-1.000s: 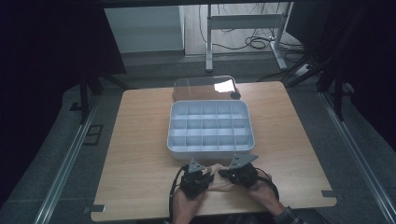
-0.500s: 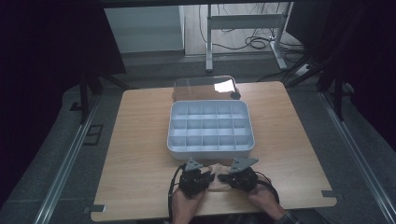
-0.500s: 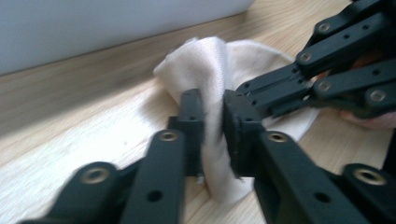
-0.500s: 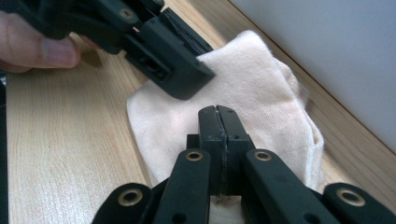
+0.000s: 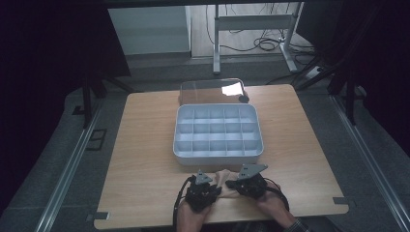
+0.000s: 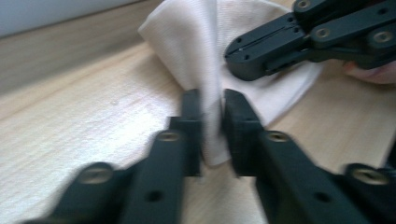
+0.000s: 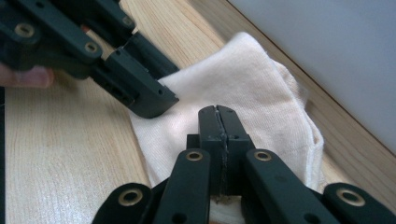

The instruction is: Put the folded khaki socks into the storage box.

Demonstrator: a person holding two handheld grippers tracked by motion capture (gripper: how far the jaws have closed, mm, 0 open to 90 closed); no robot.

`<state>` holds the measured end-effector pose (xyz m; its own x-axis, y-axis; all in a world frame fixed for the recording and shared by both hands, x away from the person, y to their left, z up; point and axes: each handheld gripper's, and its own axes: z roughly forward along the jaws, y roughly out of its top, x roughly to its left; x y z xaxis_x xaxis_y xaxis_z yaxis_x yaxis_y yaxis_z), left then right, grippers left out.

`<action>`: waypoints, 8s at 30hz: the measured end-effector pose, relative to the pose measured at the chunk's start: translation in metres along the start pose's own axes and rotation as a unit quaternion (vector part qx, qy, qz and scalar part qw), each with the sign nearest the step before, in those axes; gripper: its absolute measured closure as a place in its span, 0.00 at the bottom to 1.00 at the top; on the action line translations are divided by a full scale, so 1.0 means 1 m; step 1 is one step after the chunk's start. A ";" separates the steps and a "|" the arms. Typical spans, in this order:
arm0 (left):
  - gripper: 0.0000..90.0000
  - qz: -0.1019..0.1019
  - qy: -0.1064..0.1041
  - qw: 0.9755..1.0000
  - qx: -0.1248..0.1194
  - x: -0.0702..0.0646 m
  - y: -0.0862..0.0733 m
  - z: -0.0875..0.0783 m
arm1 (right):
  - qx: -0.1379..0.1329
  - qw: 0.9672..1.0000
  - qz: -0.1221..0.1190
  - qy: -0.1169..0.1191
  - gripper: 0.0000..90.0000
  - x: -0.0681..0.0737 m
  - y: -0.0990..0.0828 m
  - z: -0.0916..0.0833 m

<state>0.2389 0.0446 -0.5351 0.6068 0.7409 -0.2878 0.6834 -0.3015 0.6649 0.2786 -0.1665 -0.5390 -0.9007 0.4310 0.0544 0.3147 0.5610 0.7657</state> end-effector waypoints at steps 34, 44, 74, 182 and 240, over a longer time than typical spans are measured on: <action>0.93 0.016 -0.037 0.998 -0.049 -0.013 0.023 -0.010 | 0.007 0.999 0.009 -0.039 1.00 -0.017 -0.006 -0.015; 0.82 0.028 -0.080 0.996 -0.022 -0.022 0.027 0.004 | 0.000 0.999 0.022 -0.027 1.00 -0.021 -0.007 -0.013; 0.61 0.073 -0.043 0.996 -0.014 -0.043 0.028 0.018 | 0.006 0.998 0.059 -0.030 1.00 -0.035 -0.014 -0.035; 0.51 0.008 0.000 1.000 -0.025 0.012 0.023 0.018 | 0.038 0.997 0.061 0.027 0.53 -0.021 0.016 -0.028; 0.15 0.061 0.120 0.991 -0.002 0.039 -0.015 -0.019 | -0.020 0.997 0.070 -0.006 0.86 -0.031 0.033 -0.069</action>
<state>0.2450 0.0893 -0.5429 0.5703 0.8208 -0.0326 0.6093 -0.3961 0.6869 0.2961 -0.2107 -0.4712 -0.8456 0.5109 0.1550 0.4239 0.4659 0.7767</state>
